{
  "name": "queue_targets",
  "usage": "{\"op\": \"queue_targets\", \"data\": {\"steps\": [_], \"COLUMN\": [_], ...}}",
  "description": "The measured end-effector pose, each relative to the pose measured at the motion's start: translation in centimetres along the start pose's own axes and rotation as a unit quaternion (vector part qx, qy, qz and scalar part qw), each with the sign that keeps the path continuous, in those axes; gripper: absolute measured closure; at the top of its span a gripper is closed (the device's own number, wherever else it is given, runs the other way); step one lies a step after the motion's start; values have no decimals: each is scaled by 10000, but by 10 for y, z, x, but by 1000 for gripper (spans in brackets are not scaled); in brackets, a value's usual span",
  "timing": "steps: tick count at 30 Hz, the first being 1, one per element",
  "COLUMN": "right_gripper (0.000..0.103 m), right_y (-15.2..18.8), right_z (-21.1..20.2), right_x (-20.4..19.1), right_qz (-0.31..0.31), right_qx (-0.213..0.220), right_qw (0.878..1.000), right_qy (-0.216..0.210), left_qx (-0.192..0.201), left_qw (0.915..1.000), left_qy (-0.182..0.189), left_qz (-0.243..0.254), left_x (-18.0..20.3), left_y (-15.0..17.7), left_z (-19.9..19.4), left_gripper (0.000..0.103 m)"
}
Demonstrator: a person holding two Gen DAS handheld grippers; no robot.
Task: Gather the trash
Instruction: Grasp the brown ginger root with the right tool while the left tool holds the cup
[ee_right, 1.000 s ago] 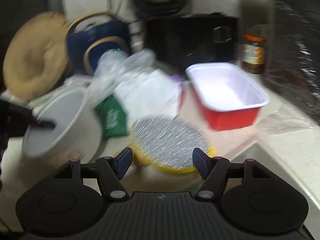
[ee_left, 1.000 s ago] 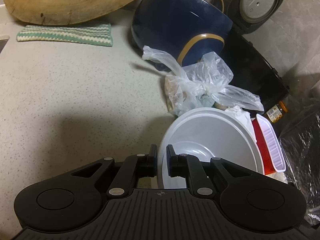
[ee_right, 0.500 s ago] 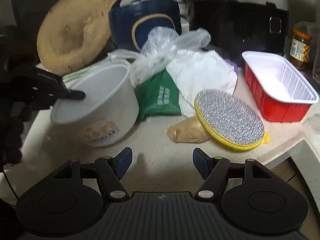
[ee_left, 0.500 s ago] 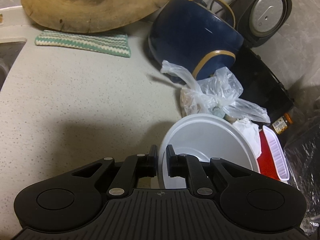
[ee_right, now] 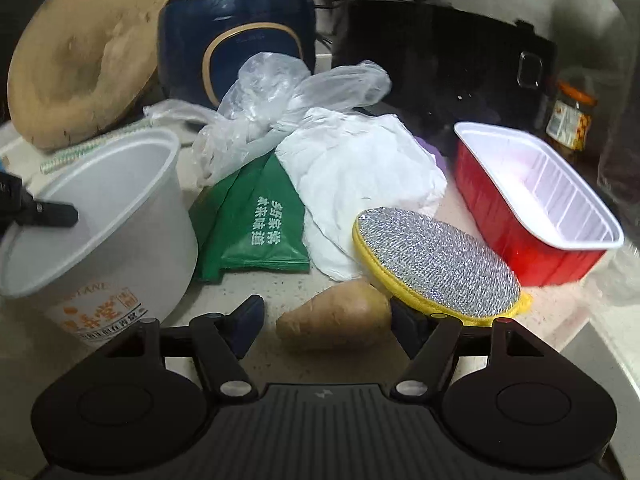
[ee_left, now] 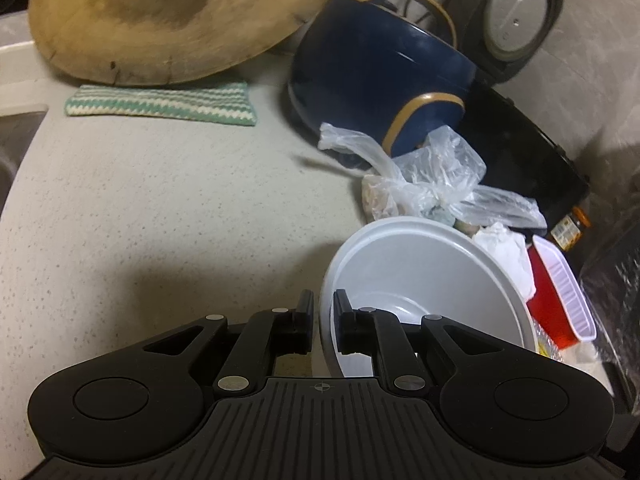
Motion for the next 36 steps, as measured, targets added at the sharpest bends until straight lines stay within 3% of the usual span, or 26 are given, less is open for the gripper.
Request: {"op": "queue_targets", "data": {"steps": [1,3,10,18,29,36], "right_gripper": [44,44,44,44,44,44], "right_y": [1,2,5,-10,-5,38], "right_z": [-2,-4,-22,-37,-82,-112], "right_x": [0,0,2,-3,52,103], "right_qz": [-39,-93,80,131,925,1404], "right_qx": [24,26,-54,-44,115,192], "right_qw": [10000,9999,9986,9969,9956,9885], "right_qy": [56,89,-523,-773,18,534], "left_qx": [-39,-110,-163,-96,-278,-95], "left_qw": [10000,9999,9987,9989,9924,9836], "left_qy": [15,65,124,317,1176,1611], "left_qz": [-10,-31,-464,-336,216,802], "left_x": [0,-1,-9,-12,30,97], "left_y": [1,1,-2,-5,-5,5], "left_z": [1,3,4,-4,15,11], "left_gripper": [90,90,91,92,92,92]}}
Point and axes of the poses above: each gripper's, at about its wrist camera, not at the fingertips, and z roughly the way its jaws point, x to its right, y to its underside, the point moved 2 cm from there along z, roughly the way its jaws point, and after that the axes turned 12 degrees about y, right-handed, at the moved point
